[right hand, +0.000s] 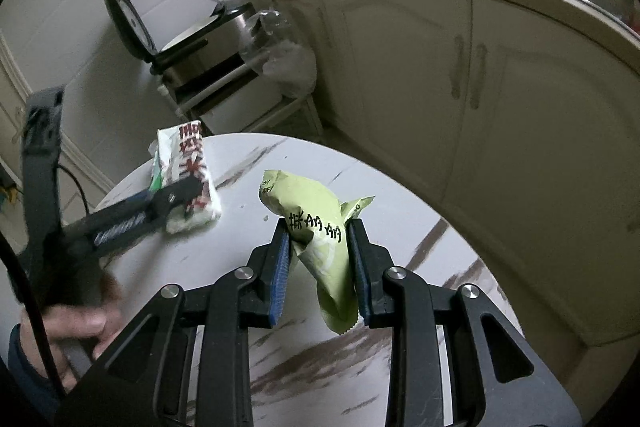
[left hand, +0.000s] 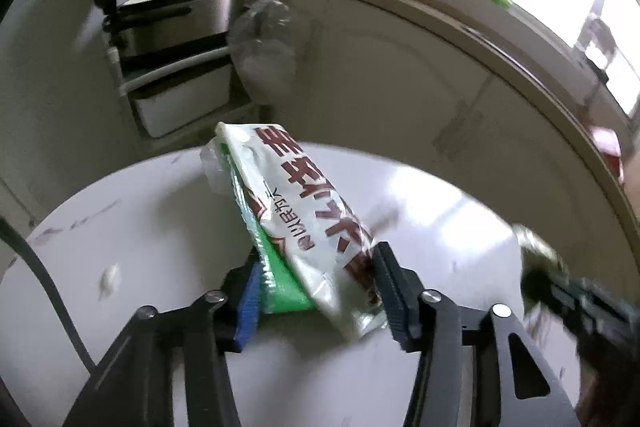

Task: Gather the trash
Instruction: 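Grasp the white-and-red printed bag with the left gripper while right holds green packet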

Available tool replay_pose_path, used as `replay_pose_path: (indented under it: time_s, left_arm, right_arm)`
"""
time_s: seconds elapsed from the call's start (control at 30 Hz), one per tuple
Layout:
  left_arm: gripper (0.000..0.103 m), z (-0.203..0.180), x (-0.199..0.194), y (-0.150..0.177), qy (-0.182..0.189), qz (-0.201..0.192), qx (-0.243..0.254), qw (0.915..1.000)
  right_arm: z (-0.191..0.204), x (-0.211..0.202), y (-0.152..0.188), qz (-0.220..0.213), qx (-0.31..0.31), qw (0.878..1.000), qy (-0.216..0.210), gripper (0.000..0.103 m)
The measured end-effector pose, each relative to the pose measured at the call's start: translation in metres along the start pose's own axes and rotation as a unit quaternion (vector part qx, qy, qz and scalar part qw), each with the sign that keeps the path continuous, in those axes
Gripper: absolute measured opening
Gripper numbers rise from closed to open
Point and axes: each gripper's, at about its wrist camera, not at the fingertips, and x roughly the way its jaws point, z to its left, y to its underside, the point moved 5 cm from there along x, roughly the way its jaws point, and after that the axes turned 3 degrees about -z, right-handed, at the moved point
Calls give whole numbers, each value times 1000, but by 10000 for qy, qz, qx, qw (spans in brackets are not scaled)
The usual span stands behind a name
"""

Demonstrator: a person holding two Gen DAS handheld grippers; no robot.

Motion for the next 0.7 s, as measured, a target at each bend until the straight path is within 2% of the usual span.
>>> replay_pose_path:
  time_s: [0.13, 0.2, 0.23, 0.3, 0.37, 0.47, 0.57, 0.63, 0.7]
  left_arm:
    - [40, 5, -24, 19, 196, 166, 226, 9994]
    - [45, 9, -31, 21, 99, 131, 290, 9994]
    - [51, 10, -34, 20, 42, 97, 249, 9996]
    - [88, 10, -42, 15, 13, -66, 55, 10000]
    - [101, 10, -50, 9, -71, -292, -124, 9995]
    - [101, 13, -41, 3, -308, -216, -352, 9987]
    - [101, 24, -18, 1, -763, 193, -806, 9936]
    - [102, 24, -18, 0, -1190, 68, -800, 9896]
    - [102, 23, -16, 0, -1397, 55, -771, 9872]
  right_arm:
    - [8, -9, 8, -26, -23, 10000, 40, 26]
    - [12, -13, 13, -56, -26, 10000, 68, 26]
    - [13, -15, 14, -73, -34, 9999, 92, 26]
    - [17, -21, 17, -120, -34, 9998, 139, 26]
    - [20, -27, 18, -156, -39, 9997, 169, 26]
    - [26, -34, 18, -189, -82, 9996, 193, 26]
    - [30, -39, 14, -229, -147, 9994, 192, 26]
    - [31, -41, 12, -247, -174, 9994, 188, 26]
    - [31, -41, 11, -244, -190, 9994, 184, 26]
